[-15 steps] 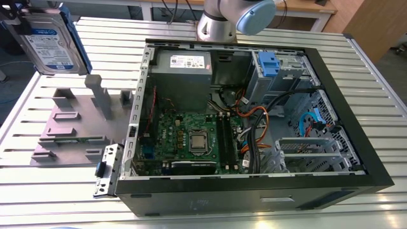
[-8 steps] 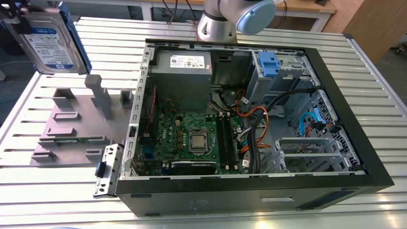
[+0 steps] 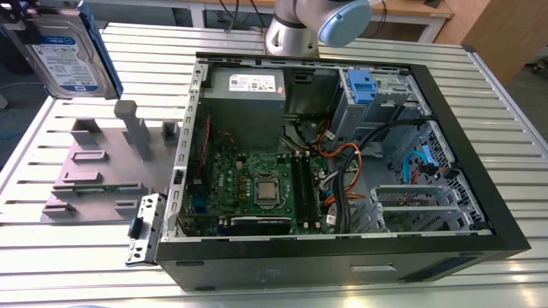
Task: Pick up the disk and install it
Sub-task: 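Pick up the disk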
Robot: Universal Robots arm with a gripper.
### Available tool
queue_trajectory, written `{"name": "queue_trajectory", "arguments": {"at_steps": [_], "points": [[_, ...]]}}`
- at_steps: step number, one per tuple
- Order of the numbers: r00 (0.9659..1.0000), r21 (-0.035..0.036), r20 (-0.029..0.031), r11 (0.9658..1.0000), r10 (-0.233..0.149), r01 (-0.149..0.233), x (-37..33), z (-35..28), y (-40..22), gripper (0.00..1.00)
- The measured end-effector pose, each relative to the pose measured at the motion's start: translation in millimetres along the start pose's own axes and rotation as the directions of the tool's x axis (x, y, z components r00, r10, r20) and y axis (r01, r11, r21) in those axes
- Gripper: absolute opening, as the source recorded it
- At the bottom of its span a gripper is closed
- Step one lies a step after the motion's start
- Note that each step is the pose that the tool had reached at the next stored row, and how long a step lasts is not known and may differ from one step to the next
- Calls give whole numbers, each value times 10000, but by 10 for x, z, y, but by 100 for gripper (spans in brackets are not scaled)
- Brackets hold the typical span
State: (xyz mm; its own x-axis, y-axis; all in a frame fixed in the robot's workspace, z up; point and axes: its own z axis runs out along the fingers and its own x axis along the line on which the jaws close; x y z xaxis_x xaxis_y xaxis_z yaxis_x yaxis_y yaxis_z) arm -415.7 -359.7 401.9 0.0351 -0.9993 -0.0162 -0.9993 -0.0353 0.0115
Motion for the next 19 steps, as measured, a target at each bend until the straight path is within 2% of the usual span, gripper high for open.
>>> {"name": "queue_trajectory", "arguments": {"at_steps": [19], "points": [[10000, 0, 0, 10000, 0, 0, -1, -45, 1, 36]]}}
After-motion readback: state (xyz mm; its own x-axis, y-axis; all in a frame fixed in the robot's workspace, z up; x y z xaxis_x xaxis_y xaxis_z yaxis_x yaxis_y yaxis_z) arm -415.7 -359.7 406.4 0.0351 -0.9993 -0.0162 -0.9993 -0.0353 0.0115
